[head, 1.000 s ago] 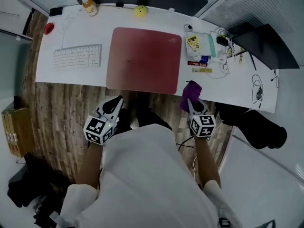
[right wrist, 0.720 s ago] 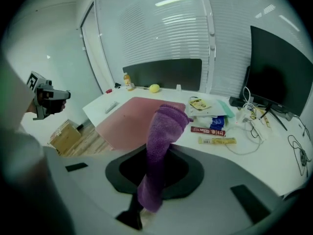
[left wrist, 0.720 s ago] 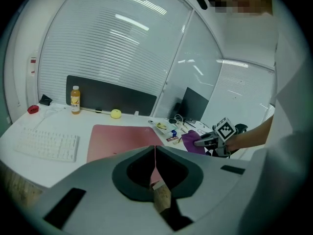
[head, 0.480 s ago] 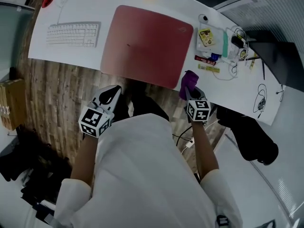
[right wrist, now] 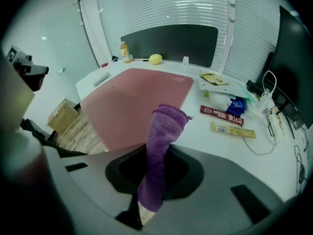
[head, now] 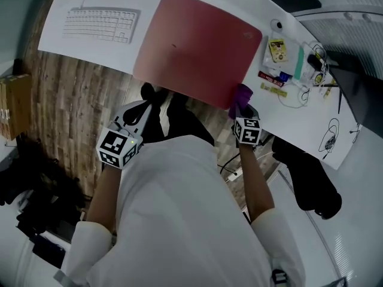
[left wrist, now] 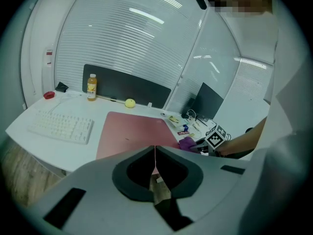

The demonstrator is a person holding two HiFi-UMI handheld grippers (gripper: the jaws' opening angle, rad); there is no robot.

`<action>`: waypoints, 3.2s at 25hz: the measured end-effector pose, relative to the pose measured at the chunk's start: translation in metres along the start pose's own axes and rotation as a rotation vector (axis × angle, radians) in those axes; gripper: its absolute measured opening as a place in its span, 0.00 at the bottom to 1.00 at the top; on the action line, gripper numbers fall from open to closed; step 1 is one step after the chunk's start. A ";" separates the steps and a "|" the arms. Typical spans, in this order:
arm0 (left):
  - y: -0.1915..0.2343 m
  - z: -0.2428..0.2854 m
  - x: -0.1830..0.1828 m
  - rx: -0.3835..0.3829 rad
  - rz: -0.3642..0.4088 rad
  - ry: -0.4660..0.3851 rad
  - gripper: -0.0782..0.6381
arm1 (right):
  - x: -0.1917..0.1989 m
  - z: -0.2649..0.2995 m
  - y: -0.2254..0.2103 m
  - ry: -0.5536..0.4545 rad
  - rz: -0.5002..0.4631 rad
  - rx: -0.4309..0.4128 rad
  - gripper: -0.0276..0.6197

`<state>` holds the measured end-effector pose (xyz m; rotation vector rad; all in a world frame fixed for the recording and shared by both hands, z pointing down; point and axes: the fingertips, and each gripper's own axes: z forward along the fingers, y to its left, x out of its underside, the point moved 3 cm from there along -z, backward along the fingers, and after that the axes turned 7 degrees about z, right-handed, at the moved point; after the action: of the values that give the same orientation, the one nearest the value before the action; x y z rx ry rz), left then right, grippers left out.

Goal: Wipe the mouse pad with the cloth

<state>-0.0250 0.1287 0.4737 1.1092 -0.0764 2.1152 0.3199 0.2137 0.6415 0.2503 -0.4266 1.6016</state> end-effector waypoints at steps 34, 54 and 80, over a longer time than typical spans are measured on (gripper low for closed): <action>0.139 -0.025 0.004 0.140 -0.022 -0.005 0.14 | -0.034 0.066 0.155 0.109 0.052 0.075 0.16; 0.205 -0.036 0.010 0.135 -0.066 -0.022 0.14 | -0.076 0.099 0.285 0.150 -0.047 -0.122 0.16; 0.253 -0.059 -0.006 0.091 -0.055 -0.082 0.14 | -0.122 0.110 0.411 0.222 -0.298 -0.484 0.16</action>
<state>-0.2229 -0.0375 0.4996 1.2378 0.0118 2.0413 -0.0881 0.0433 0.6415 -0.2228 -0.5602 1.1767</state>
